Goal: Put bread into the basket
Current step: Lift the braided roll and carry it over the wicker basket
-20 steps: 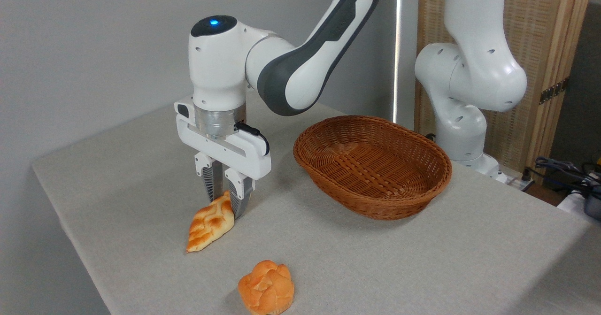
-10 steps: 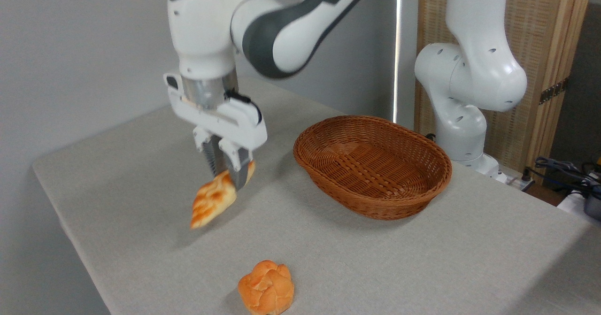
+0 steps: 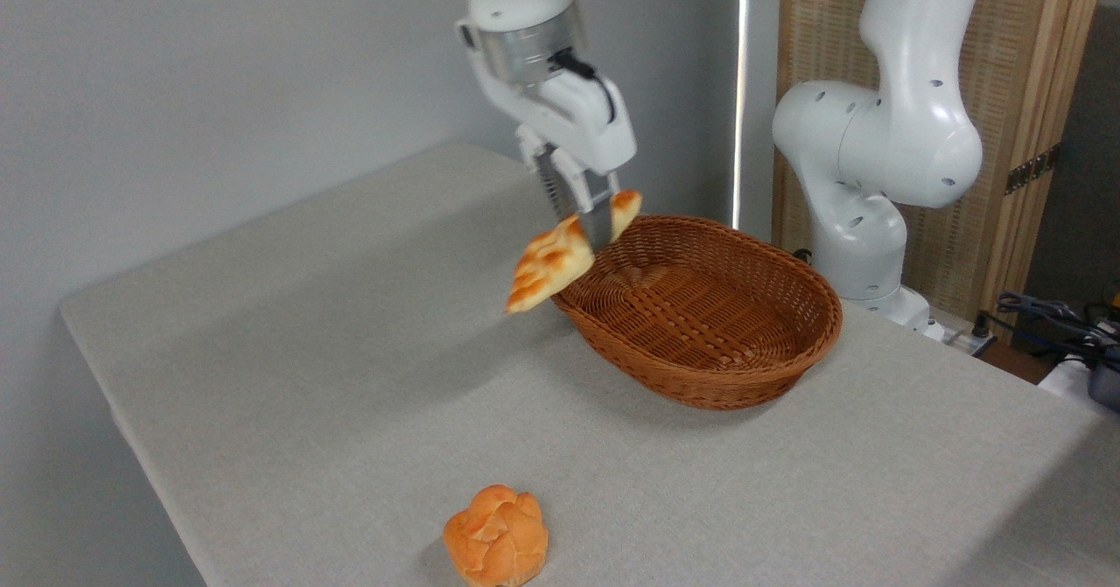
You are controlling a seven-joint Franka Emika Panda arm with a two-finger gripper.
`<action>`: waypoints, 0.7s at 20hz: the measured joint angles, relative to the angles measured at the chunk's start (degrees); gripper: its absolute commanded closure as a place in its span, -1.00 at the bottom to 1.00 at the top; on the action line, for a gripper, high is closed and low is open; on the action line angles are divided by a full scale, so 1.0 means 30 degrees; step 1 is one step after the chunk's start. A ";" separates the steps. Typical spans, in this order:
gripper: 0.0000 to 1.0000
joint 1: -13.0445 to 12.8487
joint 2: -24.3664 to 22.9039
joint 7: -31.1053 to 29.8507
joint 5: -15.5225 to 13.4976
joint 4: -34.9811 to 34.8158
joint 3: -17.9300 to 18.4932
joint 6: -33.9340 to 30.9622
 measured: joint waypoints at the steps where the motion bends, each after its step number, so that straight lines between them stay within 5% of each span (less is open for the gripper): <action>1: 0.34 -0.0050 -0.0850 0.0439 0.0000 -0.0818 -0.0008 -0.0236; 5: 0.26 -0.1099 -0.3010 0.1078 -0.0001 -0.3739 -0.0086 -0.0298; 7: 0.03 -0.1549 -0.3100 0.1078 0.0001 -0.4498 -0.0110 -0.0247; 9: -0.44 -0.1719 -0.2934 0.1079 0.0060 -0.5125 -0.0110 -0.0031; 14: -0.99 -0.1893 -0.2665 0.1079 0.0069 -0.5735 -0.0110 0.0930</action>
